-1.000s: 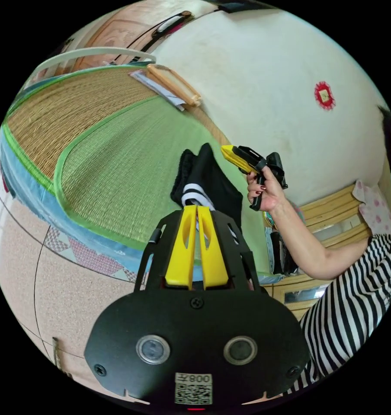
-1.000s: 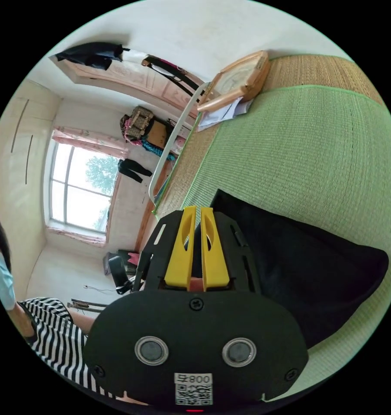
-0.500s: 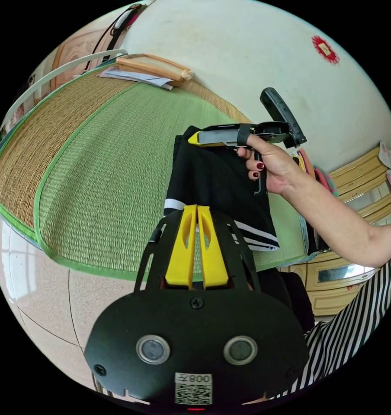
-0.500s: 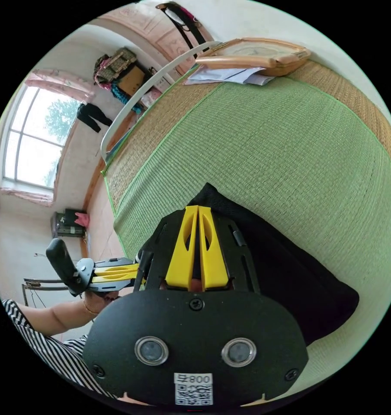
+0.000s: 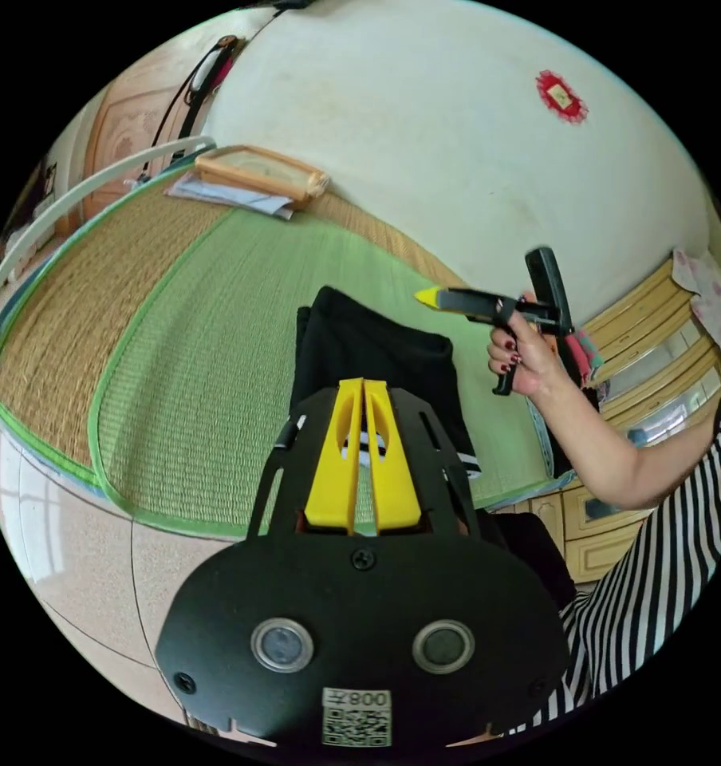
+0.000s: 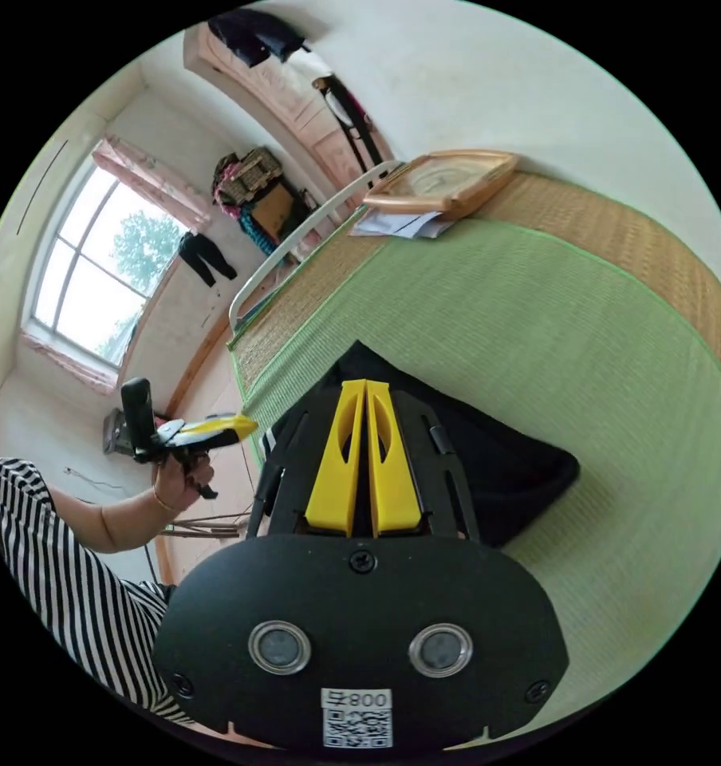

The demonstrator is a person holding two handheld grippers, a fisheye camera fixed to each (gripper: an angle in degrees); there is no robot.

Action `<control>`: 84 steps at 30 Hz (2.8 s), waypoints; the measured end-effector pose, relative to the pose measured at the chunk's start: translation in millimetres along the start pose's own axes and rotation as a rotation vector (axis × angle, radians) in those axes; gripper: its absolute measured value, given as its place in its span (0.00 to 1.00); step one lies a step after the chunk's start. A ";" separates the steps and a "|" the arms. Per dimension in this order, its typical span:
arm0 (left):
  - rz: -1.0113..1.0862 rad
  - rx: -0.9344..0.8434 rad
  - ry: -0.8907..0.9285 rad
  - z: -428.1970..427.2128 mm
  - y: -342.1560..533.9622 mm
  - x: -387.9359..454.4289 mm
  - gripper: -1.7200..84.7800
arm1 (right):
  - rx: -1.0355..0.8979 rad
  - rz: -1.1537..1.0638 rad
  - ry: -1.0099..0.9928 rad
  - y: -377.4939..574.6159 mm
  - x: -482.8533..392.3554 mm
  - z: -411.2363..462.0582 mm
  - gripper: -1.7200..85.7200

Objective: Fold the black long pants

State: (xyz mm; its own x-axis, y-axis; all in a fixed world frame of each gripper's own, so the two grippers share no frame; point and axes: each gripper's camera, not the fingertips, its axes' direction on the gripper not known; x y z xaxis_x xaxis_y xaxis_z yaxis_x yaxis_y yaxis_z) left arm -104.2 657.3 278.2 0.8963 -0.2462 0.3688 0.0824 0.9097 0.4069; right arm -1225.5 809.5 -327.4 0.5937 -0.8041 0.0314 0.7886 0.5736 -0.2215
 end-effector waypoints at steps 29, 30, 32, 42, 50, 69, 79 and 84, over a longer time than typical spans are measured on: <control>0.481 -0.386 0.001 51.5 -250.8 162.5 0.06 | 0.074 0.239 -0.060 169.6 122.2 5.3 0.02; 0.492 -0.389 0.007 51.0 -254.5 167.3 0.06 | 0.079 0.238 -0.069 172.0 122.2 6.3 0.02; 0.495 -0.410 0.034 43.3 -269.4 183.4 0.07 | 0.073 0.215 -0.122 178.8 118.3 16.2 0.02; 0.616 -0.558 -0.095 61.6 -290.9 219.2 0.05 | -0.057 0.091 -0.171 201.1 83.9 86.4 0.02; 0.495 -0.501 -0.046 44.9 -315.0 221.0 0.03 | -0.005 0.118 -0.165 218.7 88.6 109.5 0.02; 0.324 -0.298 -0.280 -11.0 -244.5 191.7 0.02 | 0.019 0.281 0.000 160.2 167.4 117.2 0.02; 0.080 -0.192 -0.309 -25.5 -181.2 136.9 0.02 | 0.043 0.317 -0.040 156.3 165.4 135.5 0.02; 0.070 -0.106 -0.275 -26.0 -156.6 133.9 0.02 | 0.110 0.202 -0.079 153.7 120.7 139.2 0.02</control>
State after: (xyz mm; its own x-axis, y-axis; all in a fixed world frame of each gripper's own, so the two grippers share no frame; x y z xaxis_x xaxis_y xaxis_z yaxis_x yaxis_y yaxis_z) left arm 14.2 490.6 242.2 0.7510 -0.2494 0.6113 0.0824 0.9541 0.2880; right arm -1010.4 822.4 -222.0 0.7482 -0.6593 0.0743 0.6629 0.7385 -0.1232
